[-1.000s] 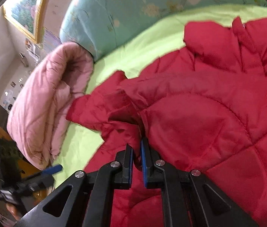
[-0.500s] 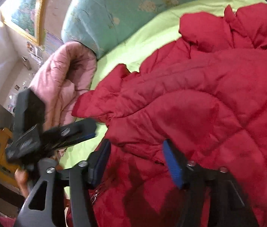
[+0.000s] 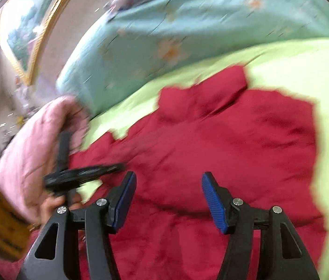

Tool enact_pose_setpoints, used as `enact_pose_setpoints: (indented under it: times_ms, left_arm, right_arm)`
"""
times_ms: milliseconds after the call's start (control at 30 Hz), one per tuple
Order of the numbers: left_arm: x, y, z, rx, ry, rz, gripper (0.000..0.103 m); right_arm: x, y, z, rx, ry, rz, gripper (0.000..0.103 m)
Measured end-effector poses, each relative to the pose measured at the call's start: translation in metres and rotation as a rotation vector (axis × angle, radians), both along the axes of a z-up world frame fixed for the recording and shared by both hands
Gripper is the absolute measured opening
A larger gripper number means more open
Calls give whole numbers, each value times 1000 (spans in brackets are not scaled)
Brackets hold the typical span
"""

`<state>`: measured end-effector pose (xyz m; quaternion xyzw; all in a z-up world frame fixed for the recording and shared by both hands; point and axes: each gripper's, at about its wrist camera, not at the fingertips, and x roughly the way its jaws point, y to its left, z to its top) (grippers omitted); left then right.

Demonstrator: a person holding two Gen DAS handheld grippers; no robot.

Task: Fold large clothes
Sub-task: 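Open the right gripper to release the sleeve and withdraw, then reach the left gripper to the other sleeve and close on it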

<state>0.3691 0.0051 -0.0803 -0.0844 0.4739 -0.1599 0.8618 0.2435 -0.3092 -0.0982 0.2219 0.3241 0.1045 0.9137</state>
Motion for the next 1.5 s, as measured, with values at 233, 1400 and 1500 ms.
enact_pose_setpoints:
  times_ms: [233,1400,1500]
  left_arm:
    - [17,20,-38,57,66,14,17]
    - [-35,91,-30,-22,31,181,55]
    - [-37,116,-29,-34,32,236,55]
  right_arm:
    - [36,-17,-11,-78,67,-91,61]
    - [34,30,-20,-327,153,-74,60]
    - [29,42,-18,-322,146,-52,60]
